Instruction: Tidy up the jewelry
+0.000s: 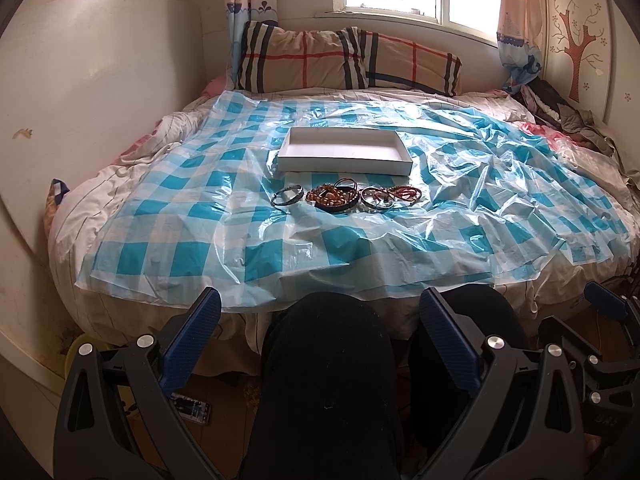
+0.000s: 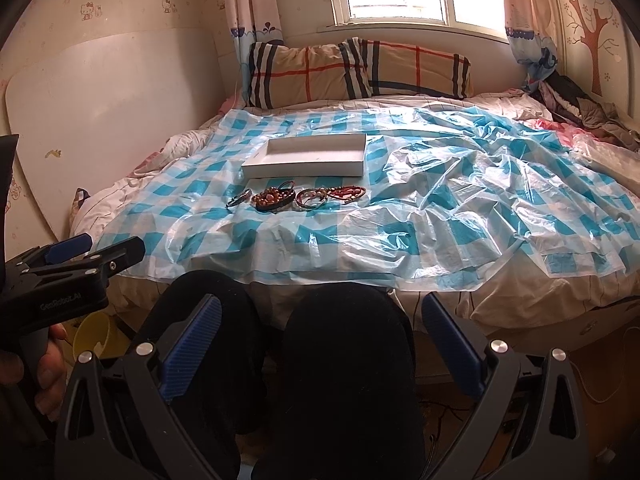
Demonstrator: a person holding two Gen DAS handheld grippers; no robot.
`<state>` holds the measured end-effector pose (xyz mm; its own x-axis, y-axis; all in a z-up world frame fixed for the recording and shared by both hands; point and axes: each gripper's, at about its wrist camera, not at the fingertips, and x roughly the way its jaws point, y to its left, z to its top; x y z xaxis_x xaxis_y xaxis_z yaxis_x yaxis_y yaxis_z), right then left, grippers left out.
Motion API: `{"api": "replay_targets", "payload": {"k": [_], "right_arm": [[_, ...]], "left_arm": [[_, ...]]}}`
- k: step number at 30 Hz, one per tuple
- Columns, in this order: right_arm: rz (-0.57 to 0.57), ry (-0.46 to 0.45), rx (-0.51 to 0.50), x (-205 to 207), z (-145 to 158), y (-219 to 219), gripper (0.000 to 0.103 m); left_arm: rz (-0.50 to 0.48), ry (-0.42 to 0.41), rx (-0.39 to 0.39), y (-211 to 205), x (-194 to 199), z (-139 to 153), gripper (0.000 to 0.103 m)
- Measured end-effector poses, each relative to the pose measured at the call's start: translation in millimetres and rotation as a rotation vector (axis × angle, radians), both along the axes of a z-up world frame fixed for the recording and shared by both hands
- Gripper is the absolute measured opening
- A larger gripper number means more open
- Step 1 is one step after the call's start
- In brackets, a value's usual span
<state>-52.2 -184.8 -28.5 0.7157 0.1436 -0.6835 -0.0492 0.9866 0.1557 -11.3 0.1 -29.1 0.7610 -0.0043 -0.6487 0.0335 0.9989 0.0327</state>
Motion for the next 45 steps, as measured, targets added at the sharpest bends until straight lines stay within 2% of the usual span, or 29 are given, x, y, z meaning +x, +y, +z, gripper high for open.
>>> {"api": "replay_targets", "payload": {"k": [8, 16, 21, 28, 34, 45], "right_arm": [[0.018, -0.030, -0.035, 31.9, 7.2, -6.5, 0.096], [0.029, -0.022, -0.015, 95.6, 6.5, -21.1, 0.096], [0.037, 0.017, -0.021, 136.9, -7.4, -24.6, 0.096], [0.062, 0.042, -0.042, 190.9, -28.9, -22.9, 0.096], [0.075, 0.081, -0.061, 235.3, -54.2, -25.4, 0.096], [0.081, 0.118, -0.110, 276.5, -75.9, -23.1, 0.096]], "left_arm": [[0.009, 0.005, 0.015, 5.4, 33.1, 1.3, 0.096], [0.013, 0.015, -0.020, 14.1, 89.0, -0.4, 0.095], [0.007, 0.052, -0.047, 18.2, 136.9, -9.5, 0.095], [0.016, 0.104, -0.018, 23.3, 211.6, -35.3, 0.095], [0.030, 0.154, -0.012, 35.7, 269.0, -63.4, 0.082], [0.069, 0.171, 0.010, 50.8, 307.2, -81.1, 0.081]]}}
